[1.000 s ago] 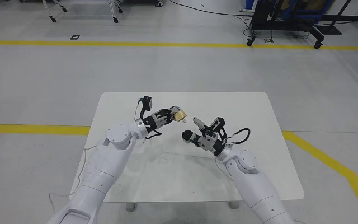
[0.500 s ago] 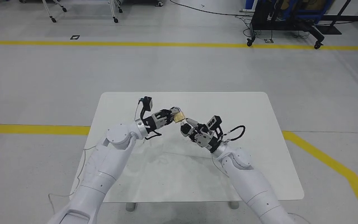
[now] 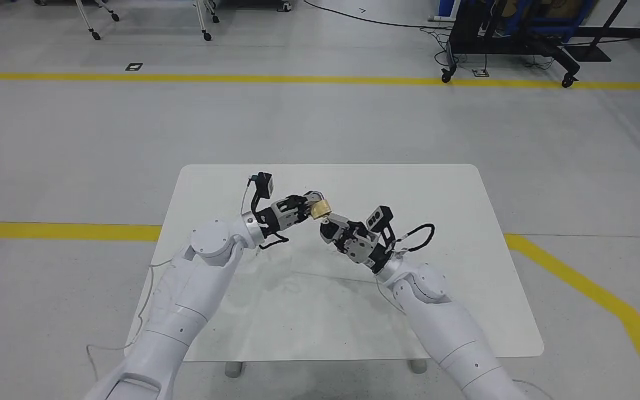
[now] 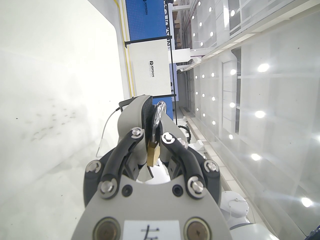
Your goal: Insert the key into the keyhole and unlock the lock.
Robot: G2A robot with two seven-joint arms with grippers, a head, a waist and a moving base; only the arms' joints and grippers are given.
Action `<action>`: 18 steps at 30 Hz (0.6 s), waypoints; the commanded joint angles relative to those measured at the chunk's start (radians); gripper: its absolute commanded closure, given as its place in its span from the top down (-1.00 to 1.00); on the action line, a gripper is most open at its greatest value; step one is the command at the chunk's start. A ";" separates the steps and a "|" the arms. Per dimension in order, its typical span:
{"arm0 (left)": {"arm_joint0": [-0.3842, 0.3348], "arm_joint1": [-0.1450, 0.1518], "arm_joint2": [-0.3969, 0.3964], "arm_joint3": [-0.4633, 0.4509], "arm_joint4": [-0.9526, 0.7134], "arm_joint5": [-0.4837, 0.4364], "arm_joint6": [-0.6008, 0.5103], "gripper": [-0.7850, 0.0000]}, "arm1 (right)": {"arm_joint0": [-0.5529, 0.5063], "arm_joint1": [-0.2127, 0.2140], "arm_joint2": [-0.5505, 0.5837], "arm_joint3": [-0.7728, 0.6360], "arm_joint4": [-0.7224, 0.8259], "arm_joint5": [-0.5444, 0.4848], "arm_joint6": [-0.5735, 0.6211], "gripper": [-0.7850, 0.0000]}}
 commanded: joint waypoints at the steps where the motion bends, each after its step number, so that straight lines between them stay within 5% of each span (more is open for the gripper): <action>1: -0.001 0.000 0.001 0.001 0.001 0.000 -0.001 -1.00 | 0.001 -0.001 0.000 0.000 0.010 0.006 0.000 -0.64; 5: -0.002 0.000 0.000 0.003 -0.004 -0.003 -0.001 -1.00 | 0.002 -0.001 0.002 0.005 0.024 0.008 0.001 -1.00; 12: -0.005 0.001 0.001 0.005 -0.003 -0.007 -0.004 -1.00 | 0.012 -0.004 0.002 0.026 0.065 0.036 0.021 -1.00; 18: -0.005 0.002 0.005 -0.003 0.031 -0.023 0.014 -1.00 | 0.037 -0.009 0.004 0.079 0.229 0.182 0.147 -1.00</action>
